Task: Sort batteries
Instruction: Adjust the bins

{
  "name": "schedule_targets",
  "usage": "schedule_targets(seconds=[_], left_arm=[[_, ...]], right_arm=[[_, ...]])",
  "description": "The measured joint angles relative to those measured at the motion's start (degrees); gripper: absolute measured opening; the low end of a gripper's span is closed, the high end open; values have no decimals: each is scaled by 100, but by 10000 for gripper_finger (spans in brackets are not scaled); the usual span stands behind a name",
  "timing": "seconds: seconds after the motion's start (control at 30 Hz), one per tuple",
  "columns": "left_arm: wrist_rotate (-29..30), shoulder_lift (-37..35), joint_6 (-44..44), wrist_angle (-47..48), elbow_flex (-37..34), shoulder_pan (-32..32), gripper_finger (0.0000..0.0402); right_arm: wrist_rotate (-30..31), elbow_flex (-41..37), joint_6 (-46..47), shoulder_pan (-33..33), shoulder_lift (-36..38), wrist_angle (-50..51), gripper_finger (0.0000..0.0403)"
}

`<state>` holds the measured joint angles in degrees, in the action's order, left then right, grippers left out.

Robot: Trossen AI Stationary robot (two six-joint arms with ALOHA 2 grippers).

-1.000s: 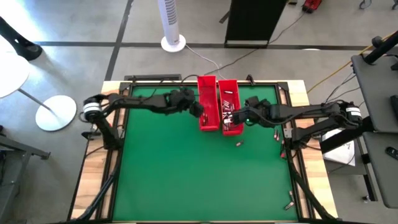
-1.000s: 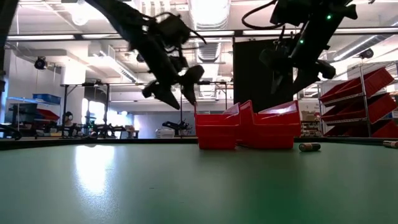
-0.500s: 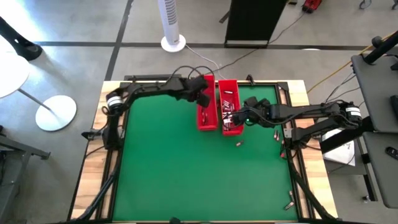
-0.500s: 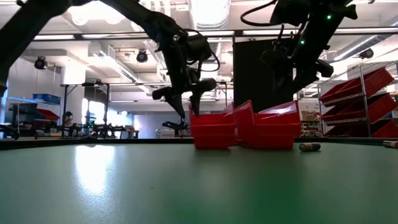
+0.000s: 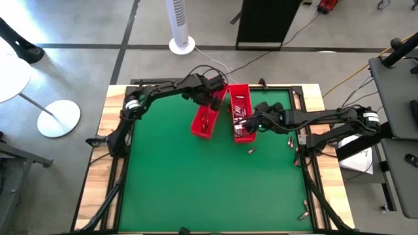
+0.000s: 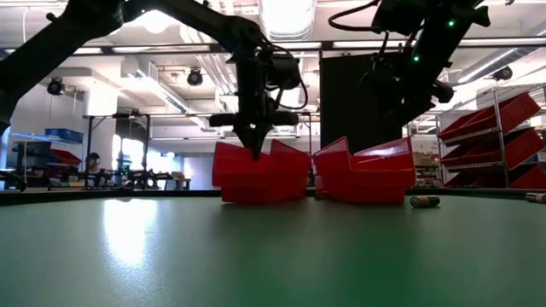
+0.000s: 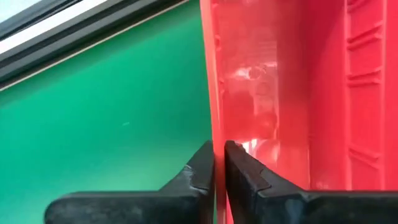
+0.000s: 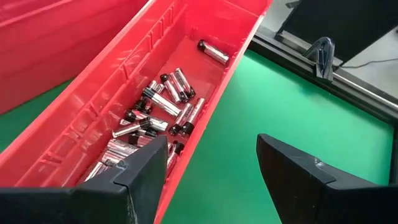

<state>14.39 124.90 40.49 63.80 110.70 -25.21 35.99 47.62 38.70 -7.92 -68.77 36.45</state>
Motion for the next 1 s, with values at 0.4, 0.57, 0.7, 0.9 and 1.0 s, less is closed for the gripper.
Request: schedule_targets(seconds=[0.4, 0.57, 0.7, 0.9, 1.0], left_arm=[[449, -63, 496, 1414, 191, -15, 2], [465, -229, 813, 1435, -87, -42, 2], [456, -508, 1032, 1138, -490, -69, 1], [213, -1044, 1461, 584, -1480, -203, 6], [-166, -1309, 1666, -31, -2039, -278, 17]], right_arm=[[3, -2, -82, 0, -2, -673, 255], [8, -2, 116, -11, -209, -953, 244], [-17, 1, 209, -119, -594, -1032, 240], [-6, 46, 556, -417, -928, -1051, 254], [-2, 46, 567, -484, -955, -1063, 265]])
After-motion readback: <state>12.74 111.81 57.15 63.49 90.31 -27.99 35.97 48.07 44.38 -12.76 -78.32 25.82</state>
